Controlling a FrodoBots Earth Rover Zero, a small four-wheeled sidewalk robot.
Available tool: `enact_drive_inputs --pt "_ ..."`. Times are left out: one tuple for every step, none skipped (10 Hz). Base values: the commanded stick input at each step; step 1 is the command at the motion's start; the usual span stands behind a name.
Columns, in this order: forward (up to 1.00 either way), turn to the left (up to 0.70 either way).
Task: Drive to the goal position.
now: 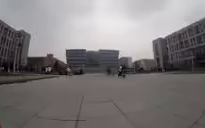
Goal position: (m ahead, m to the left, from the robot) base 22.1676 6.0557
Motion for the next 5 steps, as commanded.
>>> enact_drive_inputs --pt "0.7 -0.01" --pt "0.7 -0.01" --pt "0.7 -0.01" --pt "0.7 -0.01" --pt "0.7 0.05"
